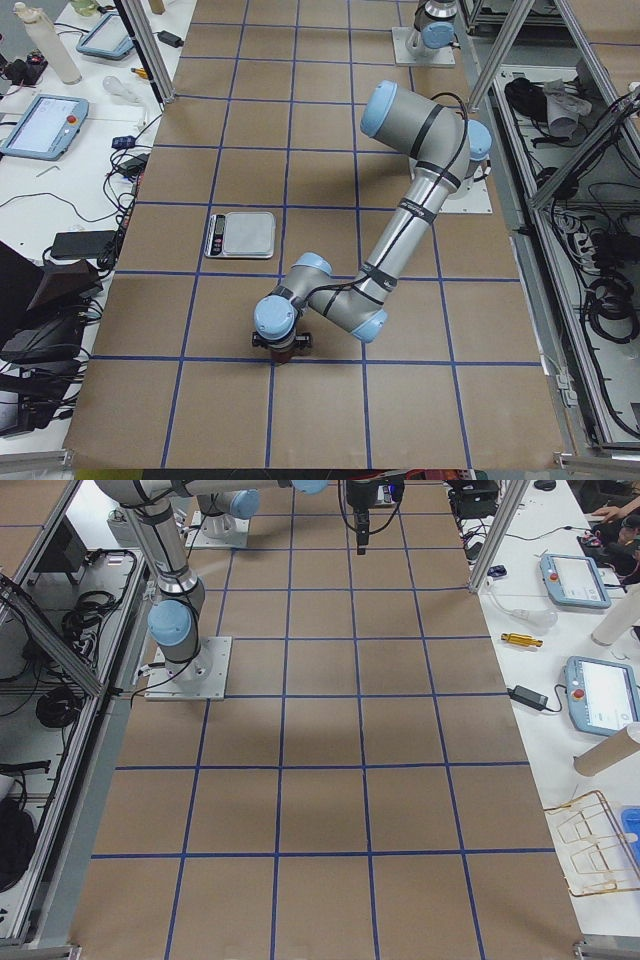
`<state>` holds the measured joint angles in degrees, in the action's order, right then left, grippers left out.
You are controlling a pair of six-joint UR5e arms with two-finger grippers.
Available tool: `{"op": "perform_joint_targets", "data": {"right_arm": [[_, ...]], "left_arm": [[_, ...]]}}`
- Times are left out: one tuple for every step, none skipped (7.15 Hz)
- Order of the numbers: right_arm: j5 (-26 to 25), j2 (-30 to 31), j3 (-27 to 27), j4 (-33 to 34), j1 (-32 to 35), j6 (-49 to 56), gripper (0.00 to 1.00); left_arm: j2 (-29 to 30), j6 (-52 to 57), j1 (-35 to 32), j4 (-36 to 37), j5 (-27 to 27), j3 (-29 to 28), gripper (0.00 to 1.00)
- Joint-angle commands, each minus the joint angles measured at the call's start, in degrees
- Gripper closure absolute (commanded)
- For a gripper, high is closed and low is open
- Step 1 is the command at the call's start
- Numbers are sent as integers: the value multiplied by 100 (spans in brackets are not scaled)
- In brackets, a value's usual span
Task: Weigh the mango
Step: 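Close the left gripper on the mango and lift it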
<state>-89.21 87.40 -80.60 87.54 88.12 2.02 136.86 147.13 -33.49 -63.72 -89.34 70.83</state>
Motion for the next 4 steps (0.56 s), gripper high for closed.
{"op": "perform_joint_targets", "data": {"right_arm": [[0, -3, 0, 0, 3, 0, 0], [9, -3, 0, 0, 3, 0, 0], [0, -3, 0, 0, 3, 0, 0], [0, -3, 0, 0, 3, 0, 0]], "left_arm": [[33, 9, 0, 35, 4, 71, 0], [42, 0, 0, 44, 4, 80, 2], [42, 0, 0, 44, 13, 80, 3], [68, 0, 0, 44, 4, 72, 8]]}}
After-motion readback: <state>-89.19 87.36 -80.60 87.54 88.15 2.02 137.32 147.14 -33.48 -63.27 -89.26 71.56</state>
